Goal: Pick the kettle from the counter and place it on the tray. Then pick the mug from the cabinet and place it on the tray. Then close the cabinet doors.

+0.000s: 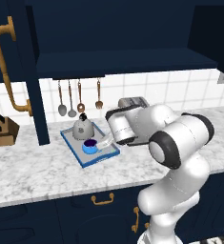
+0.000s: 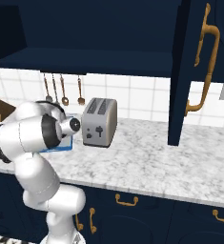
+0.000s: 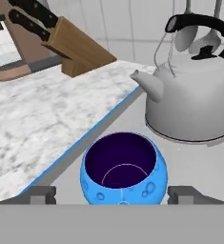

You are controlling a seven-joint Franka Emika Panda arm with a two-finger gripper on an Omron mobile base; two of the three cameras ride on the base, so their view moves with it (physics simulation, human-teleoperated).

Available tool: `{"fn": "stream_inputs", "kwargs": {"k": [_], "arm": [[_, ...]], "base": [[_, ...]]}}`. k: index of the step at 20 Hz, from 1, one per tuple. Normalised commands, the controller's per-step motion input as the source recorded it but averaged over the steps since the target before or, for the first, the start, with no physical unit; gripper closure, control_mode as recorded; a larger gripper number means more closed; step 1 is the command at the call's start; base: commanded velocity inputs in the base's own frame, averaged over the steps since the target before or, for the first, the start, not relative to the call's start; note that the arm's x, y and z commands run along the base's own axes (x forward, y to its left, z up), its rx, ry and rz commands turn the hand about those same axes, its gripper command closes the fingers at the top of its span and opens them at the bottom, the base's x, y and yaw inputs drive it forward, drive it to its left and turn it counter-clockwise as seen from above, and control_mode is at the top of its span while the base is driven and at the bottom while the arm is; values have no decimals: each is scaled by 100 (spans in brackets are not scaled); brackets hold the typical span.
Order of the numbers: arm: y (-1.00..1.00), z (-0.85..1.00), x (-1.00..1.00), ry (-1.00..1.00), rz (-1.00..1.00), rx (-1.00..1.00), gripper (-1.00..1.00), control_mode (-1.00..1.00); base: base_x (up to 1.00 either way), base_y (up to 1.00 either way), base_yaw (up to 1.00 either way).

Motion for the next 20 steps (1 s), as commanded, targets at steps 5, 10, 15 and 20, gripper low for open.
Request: {"fn": "stream_inputs", "kwargs": {"k": [5,10,15,20], "arm": [[-9,83,-69,13,-17,0,-100,-100],[-7,82,-72,22,-27,-3,-100,-100],[2,10,-6,16,-15,-8,-100,-100],[14,20,-24,0,0,-5,-100,-100]], "base": [[0,0,0],[0,0,0],[0,0,0],[0,0,0]]}}
